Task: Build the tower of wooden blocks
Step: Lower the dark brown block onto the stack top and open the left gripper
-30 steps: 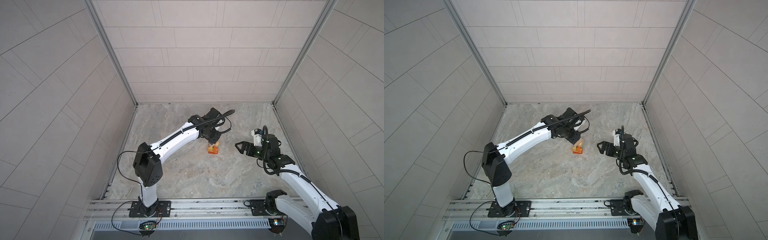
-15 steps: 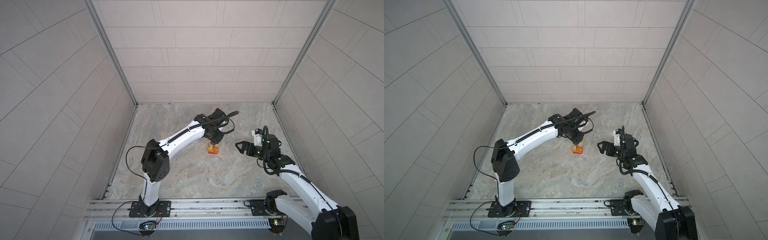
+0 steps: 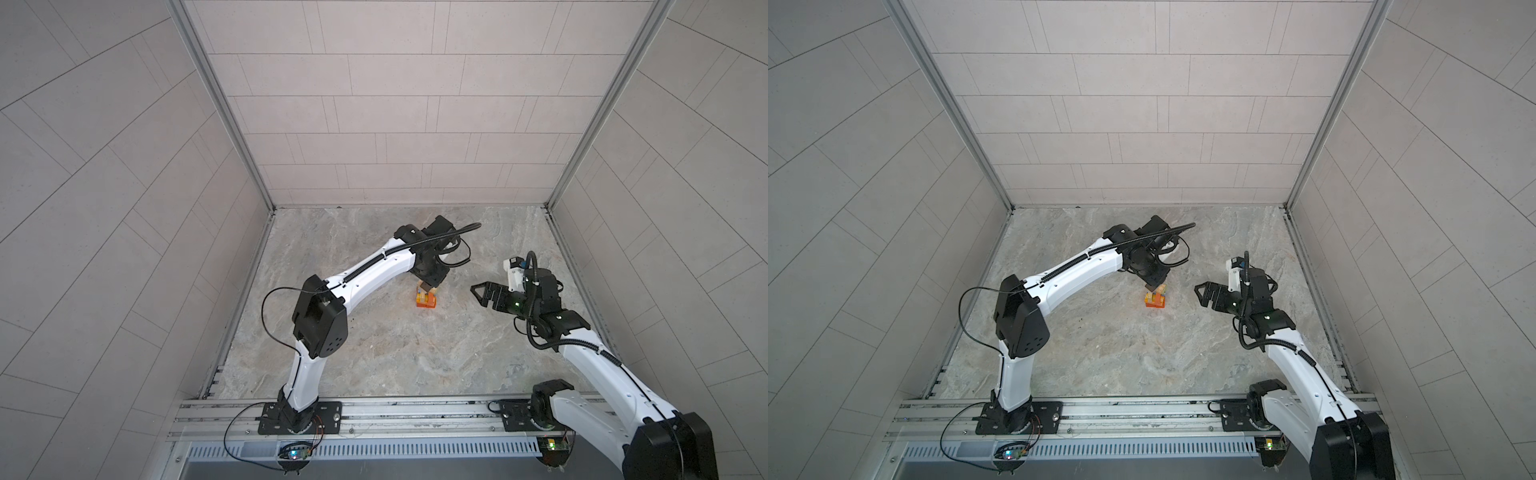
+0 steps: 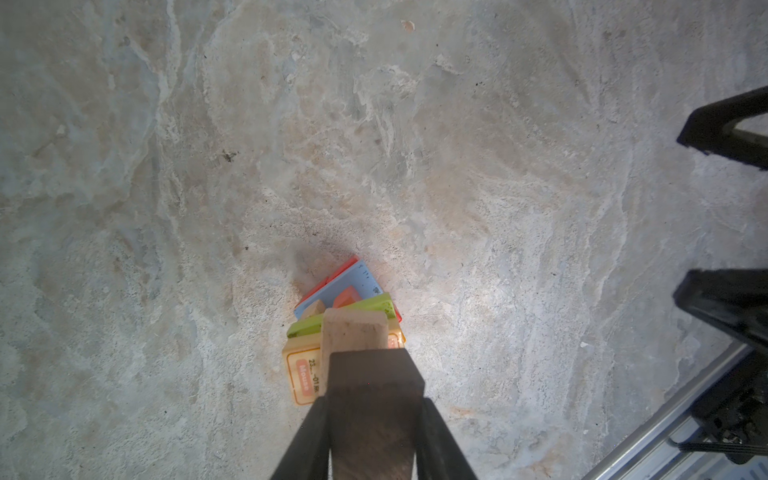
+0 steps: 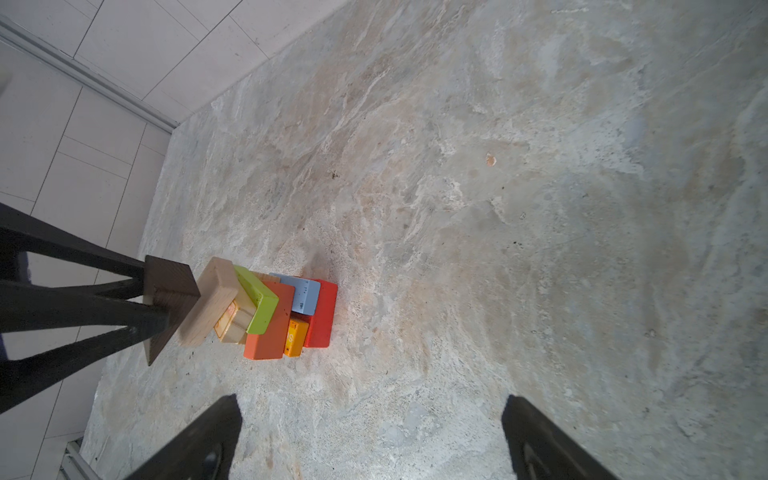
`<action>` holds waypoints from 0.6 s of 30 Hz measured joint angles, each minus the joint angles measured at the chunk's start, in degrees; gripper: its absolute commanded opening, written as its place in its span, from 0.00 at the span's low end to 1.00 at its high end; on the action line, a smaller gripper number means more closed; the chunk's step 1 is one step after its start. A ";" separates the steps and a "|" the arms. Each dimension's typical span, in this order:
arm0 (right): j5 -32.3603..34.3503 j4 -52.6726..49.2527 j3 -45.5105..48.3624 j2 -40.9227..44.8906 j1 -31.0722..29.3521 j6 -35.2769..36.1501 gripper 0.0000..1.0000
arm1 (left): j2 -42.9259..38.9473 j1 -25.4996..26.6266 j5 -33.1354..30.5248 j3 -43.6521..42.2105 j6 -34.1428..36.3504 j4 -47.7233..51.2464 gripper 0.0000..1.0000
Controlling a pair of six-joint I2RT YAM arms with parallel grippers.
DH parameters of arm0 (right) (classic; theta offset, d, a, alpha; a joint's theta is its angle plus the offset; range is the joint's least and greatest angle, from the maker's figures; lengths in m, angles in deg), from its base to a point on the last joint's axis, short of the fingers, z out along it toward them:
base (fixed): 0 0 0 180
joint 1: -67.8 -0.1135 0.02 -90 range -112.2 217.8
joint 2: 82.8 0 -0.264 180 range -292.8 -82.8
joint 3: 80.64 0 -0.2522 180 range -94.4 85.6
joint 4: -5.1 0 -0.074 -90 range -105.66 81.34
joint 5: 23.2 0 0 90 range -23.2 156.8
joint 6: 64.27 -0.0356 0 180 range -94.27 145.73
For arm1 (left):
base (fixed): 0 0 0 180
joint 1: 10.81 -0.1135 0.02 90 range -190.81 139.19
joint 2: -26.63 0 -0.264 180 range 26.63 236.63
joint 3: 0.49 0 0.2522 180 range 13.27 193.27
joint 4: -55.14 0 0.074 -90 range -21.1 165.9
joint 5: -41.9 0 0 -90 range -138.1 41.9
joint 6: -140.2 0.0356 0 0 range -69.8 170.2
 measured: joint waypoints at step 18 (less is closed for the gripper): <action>-1.03 1.31 0.74 -0.76 0.00 -0.02 0.99 | 0.00 -1.40 1.42 -0.09 -0.04 -0.52 0.34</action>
